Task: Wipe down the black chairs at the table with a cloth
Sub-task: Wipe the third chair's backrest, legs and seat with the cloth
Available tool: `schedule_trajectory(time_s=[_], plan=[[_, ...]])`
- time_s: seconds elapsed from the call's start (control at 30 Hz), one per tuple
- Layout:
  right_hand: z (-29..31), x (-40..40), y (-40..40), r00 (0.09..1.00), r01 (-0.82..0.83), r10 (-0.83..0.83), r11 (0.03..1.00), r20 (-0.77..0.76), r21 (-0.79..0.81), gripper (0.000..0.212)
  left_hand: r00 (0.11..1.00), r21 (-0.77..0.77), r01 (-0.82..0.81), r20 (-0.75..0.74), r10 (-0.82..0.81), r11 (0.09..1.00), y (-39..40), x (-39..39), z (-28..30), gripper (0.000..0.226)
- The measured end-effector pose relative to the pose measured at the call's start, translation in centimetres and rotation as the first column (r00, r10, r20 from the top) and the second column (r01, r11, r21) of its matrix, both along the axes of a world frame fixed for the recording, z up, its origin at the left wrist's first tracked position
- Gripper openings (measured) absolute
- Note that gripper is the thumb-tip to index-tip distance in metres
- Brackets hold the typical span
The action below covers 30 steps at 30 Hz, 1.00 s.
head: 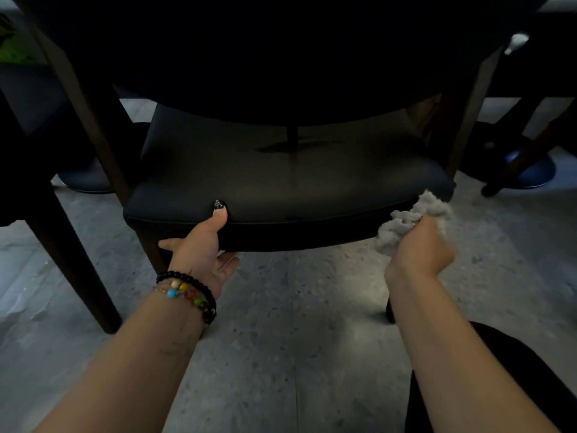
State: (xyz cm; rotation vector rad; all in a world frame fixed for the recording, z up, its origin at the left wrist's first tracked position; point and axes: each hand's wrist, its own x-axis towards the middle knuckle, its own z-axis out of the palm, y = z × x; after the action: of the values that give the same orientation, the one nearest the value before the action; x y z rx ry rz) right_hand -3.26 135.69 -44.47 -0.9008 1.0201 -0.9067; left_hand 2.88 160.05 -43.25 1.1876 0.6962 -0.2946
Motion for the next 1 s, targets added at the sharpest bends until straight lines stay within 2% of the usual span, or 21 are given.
schedule_trajectory(time_s=[0.03, 0.07, 0.17, 0.27, 0.33, 0.4, 0.43, 0.5, 0.53, 0.57, 0.6, 0.67, 0.7, 0.77, 0.87, 0.93, 1.0], plan=[[0.0, 0.0, 1.0, 0.997, -0.029, 0.018, 0.989, 0.078, 0.142, 0.024, 1.000, 0.002, -0.003, 0.001, 0.003, 1.000, 0.0, 0.0, 0.0, 0.092], [-0.1, -0.2, 2.4, 0.993, -0.073, 0.051, 0.974, 0.106, 0.214, 0.025, 1.000, 0.005, -0.004, 0.001, 0.004, 1.000, 0.0, -0.1, -0.1, 0.093], [-0.8, -1.3, 6.7, 0.972, -0.236, 0.223, 0.937, 0.077, 0.256, 0.018, 1.000, 0.011, 0.004, -0.002, -0.004, 1.000, 0.1, -0.3, -0.1, 0.093], [-1.4, -2.9, 7.4, 0.930, -0.362, 0.364, 0.893, 0.043, 0.269, 0.019, 1.000, 0.011, 0.021, -0.004, -0.021, 1.000, 0.2, -0.4, 0.0, 0.094], [-1.0, -4.2, 5.4, 0.947, -0.319, 0.320, 0.932, 0.022, 0.171, 0.020, 1.000, 0.019, 0.024, -0.005, -0.024, 1.000, 0.1, -0.5, 0.2, 0.096], [0.4, -4.9, 2.6, 0.979, -0.199, 0.202, 0.978, 0.033, -0.065, 0.019, 1.000, 0.020, 0.021, 0.004, -0.021, 1.000, 0.0, -0.6, 0.2, 0.098], [1.2, -4.9, 1.2, 0.990, -0.138, 0.142, 0.964, 0.000, -0.229, 0.020, 1.000, 0.015, 0.021, 0.004, -0.021, 1.000, 0.1, -0.6, 0.2, 0.099], [3.0, -3.8, -0.8, 0.993, -0.110, 0.073, 0.842, -0.090, -0.529, 0.017, 1.000, 0.011, 0.019, 0.000, -0.019, 1.000, 0.0, -0.7, 0.2, 0.099], [3.6, -2.8, -1.1, 0.986, -0.160, 0.092, 0.766, -0.139, -0.623, 0.012, 1.000, 0.010, 0.012, -0.003, -0.012, 1.000, -0.1, -0.7, 0.3, 0.099], [3.9, -1.7, -1.0, 0.964, -0.258, 0.128, 0.657, -0.233, -0.709, 0.011, 1.000, 0.011, 0.002, -0.005, -0.002, 1.000, -0.2, -0.8, 0.4, 0.098], [4.0, -0.7, -0.4, 0.914, -0.396, 0.133, 0.492, -0.383, -0.775, 0.011, 1.000, 0.013, -0.008, -0.005, 0.008, 1.000, -0.2, -0.8, 0.4, 0.099], [3.1, 0.4, 1.4, 0.791, -0.608, 0.056, 0.173, -0.609, -0.774, 0.021, 0.999, 0.009, -0.033, -0.008, 0.033, 0.999, -0.3, -1.0, 0.7, 0.100], [2.7, 0.4, 2.2, 0.752, -0.659, 0.070, 0.095, -0.656, -0.746, 0.031, 0.999, 0.001, -0.038, -0.012, 0.038, 0.999, -0.3, -1.1, 0.9, 0.099], [2.8, -0.2, 3.0, 0.711, -0.702, 0.136, 0.065, -0.690, -0.710, 0.045, 1.000, -0.009, -0.027, -0.015, 0.026, 1.000, -0.4, -1.0, 1.3, 0.095], [3.6, -1.1, 2.8, 0.641, -0.757, 0.182, -0.010, -0.746, -0.653, 0.048, 0.999, 0.075, -0.046, -0.009, 0.047, 0.996, -0.7, -0.7, 1.5, 0.087], [4.8, -1.6, 2.6, 0.604, -0.778, 0.285, 0.006, -0.744, -0.629, 0.035, 0.998, 0.202, -0.056, 0.027, 0.052, 0.978, -1.4, -1.0, 1.6, 0.084], [6.2, -2.6, 2.7, 0.565, -0.799, 0.466, 0.101, -0.681, -0.593, 0.015, 0.995, 0.333, -0.041, 0.098, 0.009, 0.942, -2.4, -2.4, 2.1, 0.083]])
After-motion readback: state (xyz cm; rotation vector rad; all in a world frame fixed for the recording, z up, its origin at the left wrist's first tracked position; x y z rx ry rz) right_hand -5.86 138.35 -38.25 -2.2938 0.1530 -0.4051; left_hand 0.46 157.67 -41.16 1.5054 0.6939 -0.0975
